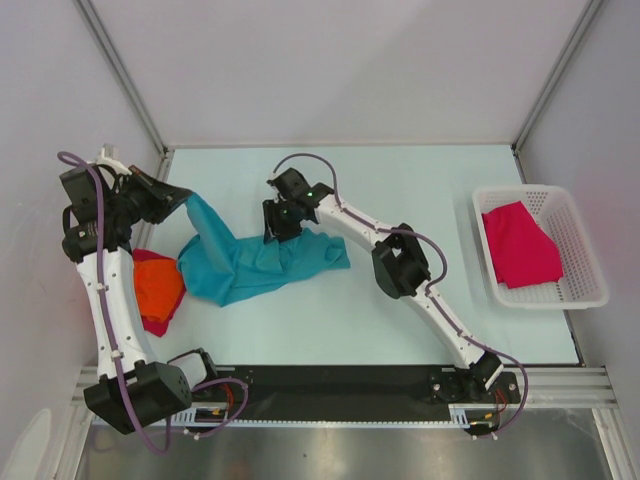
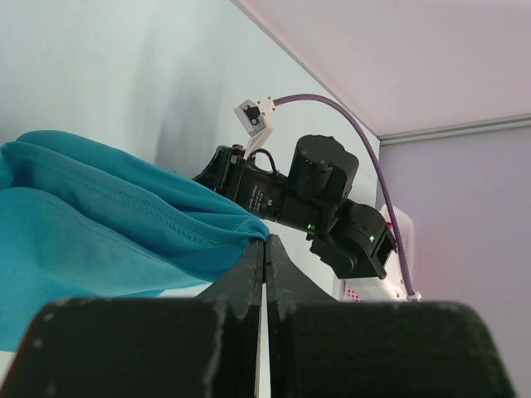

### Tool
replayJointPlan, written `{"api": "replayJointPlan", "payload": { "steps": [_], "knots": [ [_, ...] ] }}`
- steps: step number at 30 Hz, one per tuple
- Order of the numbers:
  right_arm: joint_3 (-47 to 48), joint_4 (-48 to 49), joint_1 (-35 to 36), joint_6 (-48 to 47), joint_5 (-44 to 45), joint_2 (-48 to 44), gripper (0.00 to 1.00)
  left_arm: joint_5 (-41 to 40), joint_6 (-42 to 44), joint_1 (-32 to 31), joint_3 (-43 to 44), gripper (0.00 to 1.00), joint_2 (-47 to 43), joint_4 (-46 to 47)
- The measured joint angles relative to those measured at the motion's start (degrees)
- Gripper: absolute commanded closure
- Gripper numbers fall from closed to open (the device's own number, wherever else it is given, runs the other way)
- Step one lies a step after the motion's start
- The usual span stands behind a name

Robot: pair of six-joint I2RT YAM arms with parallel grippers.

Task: Fold and stack the t-shirts
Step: Flatten out the tshirt

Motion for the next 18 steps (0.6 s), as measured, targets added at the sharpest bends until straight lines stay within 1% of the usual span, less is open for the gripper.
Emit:
{"api": "replayJointPlan", "payload": {
  "steps": [2, 5, 8, 9, 11, 12, 18],
  "knots": [
    [0.0, 0.5, 0.4, 0.3, -0.4, 0.0, 0.53, -0.1, 0.0, 0.0, 0.0, 1.0, 0.0, 0.0],
    [0.1, 1.1, 0.9, 0.7, -1.2, 0.3, 0.56, -0.1, 0.0, 0.0, 0.0, 1.0, 0.0, 0.0],
    [0.1, 1.5, 1.1, 1.2, -1.4, 0.7, 0.66, -0.1, 0.0, 0.0, 0.0, 1.0, 0.0, 0.0],
    [0.1, 1.5, 1.1, 1.2, -1.5, 0.8, 0.76, -0.1, 0.0, 0.0, -0.1, 1.0, 0.0, 0.1],
    [0.1, 1.6, 1.1, 1.2, -1.5, 0.9, 0.9, -0.1, 0.0, 0.0, -0.3, 1.0, 0.0, 0.2],
    [0.1, 1.6, 1.1, 1.2, -1.5, 0.9, 1.0, -0.1, 0.0, 0.0, -0.4, 1.0, 0.0, 0.3],
    [0.1, 1.7, 1.2, 1.3, -1.4, 0.9, 1.0, -0.1, 0.0, 0.0, -0.5, 1.0, 0.0, 0.4]
  ]
}}
